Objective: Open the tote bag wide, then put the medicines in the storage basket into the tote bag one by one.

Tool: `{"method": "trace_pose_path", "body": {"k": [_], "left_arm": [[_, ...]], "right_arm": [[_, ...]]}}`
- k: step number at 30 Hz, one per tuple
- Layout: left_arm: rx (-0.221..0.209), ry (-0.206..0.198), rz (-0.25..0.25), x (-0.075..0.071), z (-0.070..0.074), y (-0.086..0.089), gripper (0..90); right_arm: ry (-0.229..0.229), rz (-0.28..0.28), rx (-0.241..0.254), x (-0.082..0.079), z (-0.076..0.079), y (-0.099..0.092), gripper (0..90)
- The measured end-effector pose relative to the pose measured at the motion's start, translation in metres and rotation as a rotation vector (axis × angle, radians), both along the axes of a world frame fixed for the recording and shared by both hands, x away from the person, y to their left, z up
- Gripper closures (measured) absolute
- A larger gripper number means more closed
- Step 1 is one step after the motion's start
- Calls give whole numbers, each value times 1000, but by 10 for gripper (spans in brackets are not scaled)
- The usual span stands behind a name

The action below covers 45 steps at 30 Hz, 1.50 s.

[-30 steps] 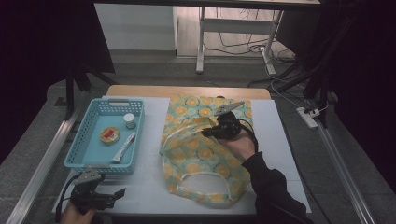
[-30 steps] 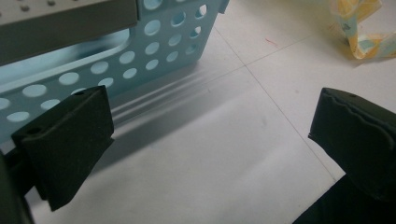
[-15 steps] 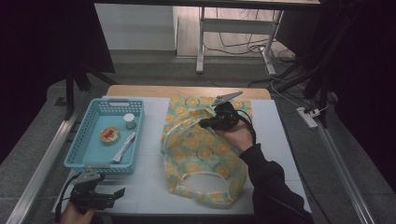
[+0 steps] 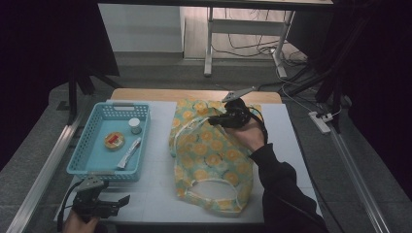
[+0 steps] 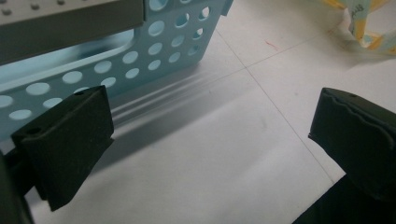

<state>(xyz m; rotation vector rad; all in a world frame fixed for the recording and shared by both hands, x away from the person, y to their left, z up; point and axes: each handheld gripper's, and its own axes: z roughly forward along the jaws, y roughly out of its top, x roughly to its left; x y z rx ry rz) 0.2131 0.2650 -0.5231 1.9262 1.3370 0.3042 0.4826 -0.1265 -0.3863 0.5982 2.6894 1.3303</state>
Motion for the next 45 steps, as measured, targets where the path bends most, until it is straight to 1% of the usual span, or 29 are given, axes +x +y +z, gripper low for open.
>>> {"method": "trace_pose_path", "body": {"k": [7, 22, 26, 29, 31, 35, 36, 40, 45], "left_arm": [[0, 1, -1, 0, 0, 0, 0], [-36, -8, 17, -1, 0, 4, 0], [-47, -9, 14, -1, 1, 5, 0], [-51, -3, 3, -1, 1, 6, 0], [-45, -6, 7, -2, 2, 6, 0], [-50, 1, 8, -1, 3, 8, 0], [-53, -7, 4, -2, 3, 9, 0], [-71, -16, -12, -1, 5, 11, 0], [-82, -49, -38, -2, 8, 13, 0]], "right_arm": [[-7, -8, 4, 2, 4, 0, 900], [1, -10, 14, 3, 1, -1, 900], [0, -4, 15, 2, 1, -1, 900], [-1, -4, 17, 2, 0, -1, 900], [1, -2, 16, 2, 0, -1, 900], [-2, 1, 13, 1, 0, -1, 900], [-3, 2, 14, 1, 0, -1, 900], [-2, 0, 16, 1, 0, -1, 900], [-4, 3, 13, 1, -1, -2, 900]]}}
